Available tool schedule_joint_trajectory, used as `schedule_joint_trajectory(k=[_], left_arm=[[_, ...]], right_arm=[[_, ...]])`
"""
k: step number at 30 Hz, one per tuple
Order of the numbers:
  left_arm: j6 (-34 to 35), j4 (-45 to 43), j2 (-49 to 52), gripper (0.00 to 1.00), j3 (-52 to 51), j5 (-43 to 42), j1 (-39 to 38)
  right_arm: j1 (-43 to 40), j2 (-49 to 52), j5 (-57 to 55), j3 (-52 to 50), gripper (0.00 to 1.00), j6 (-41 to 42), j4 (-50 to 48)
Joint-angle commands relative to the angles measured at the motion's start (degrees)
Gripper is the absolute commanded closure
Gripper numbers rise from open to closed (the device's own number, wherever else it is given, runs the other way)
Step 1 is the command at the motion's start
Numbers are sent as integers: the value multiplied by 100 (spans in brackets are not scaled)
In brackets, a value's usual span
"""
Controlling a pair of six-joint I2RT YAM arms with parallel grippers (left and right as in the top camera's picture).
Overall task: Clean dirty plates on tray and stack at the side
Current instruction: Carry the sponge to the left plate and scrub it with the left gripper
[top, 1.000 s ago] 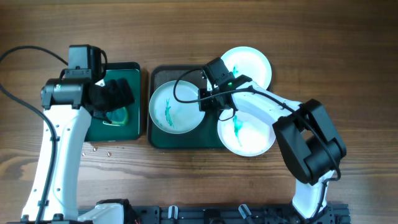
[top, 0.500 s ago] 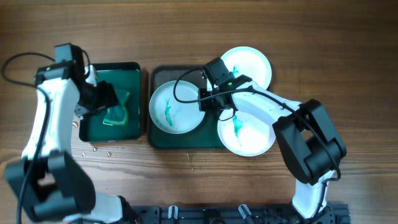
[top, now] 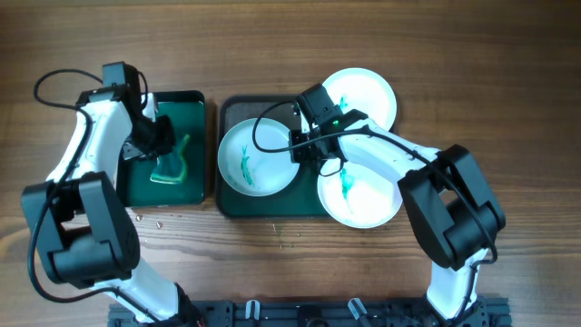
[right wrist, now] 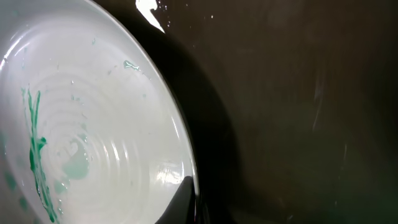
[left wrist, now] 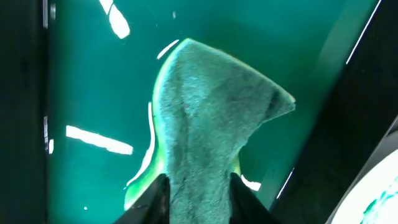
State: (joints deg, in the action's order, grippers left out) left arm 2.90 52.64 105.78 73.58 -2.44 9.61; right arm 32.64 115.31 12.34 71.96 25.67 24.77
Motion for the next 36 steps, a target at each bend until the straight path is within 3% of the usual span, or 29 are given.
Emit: schedule_joint_trajectory(k=[1,7,11,13,18,24,31,36], left_arm=[[-125,-44,245,65,52,57,-118],[-271,-188,588,64,50,59,-203],[-269,-234,800,79,50,52,-205],[-267,-254,857,96,50,55,-205],[-201,-66,750,96,142,39,-212],[256,828,151,96,1029,31,-275],[1134,1263,-380,96,1375,-632,-822],[2085,1187,-328,96,1172,-844,-1655]], right_arm=[[17,229,-181,-7,96,-153,9],[17,229,-184,-7,96,-153,9],[17,229,-184,-7,96,-153,9],[17,229,-184,-7,96,-155,9],[17,229,-184,-7,96,-149,11],[13,227,-188,-7,96,-153,11],[4,227,-17,-7,96,-144,15],[-79,227,170,-7,96,-72,83]])
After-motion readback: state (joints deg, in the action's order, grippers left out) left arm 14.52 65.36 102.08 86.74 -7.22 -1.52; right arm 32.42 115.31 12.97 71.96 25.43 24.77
